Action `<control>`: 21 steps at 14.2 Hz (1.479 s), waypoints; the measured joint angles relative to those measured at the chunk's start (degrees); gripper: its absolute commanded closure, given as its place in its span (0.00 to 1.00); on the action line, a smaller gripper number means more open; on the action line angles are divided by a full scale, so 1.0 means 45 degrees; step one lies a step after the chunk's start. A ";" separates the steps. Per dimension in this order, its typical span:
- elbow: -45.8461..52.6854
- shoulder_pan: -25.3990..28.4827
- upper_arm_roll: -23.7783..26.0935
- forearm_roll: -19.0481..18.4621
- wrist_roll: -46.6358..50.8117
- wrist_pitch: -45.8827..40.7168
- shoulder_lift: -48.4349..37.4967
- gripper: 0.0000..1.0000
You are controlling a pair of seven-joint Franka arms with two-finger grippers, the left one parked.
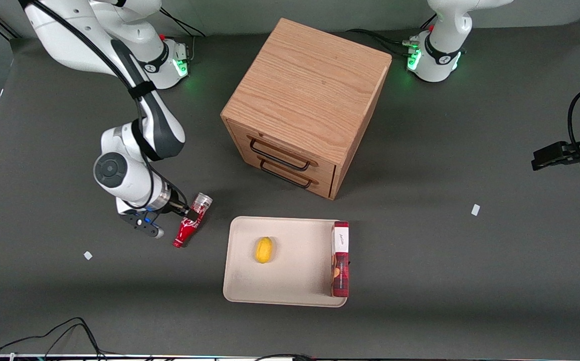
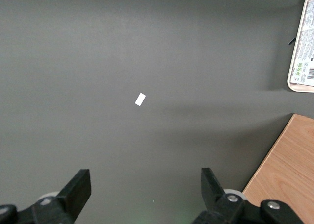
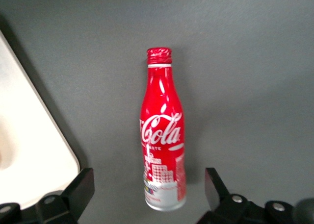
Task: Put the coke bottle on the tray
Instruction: 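Close the right gripper around the bottle's body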
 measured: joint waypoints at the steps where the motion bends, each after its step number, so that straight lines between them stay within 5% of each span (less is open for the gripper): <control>1: -0.0028 0.0068 0.0007 0.0000 0.0162 0.0382 0.0291 0.00; 16: -0.0067 0.0143 -0.0002 -0.0705 0.0275 0.1073 0.1827 0.01; 18: -0.0066 0.0143 -0.0002 -0.0707 0.0276 0.1080 0.1827 0.99; 21: -0.0059 0.0143 -0.0003 -0.0713 0.0297 0.1161 0.1827 1.00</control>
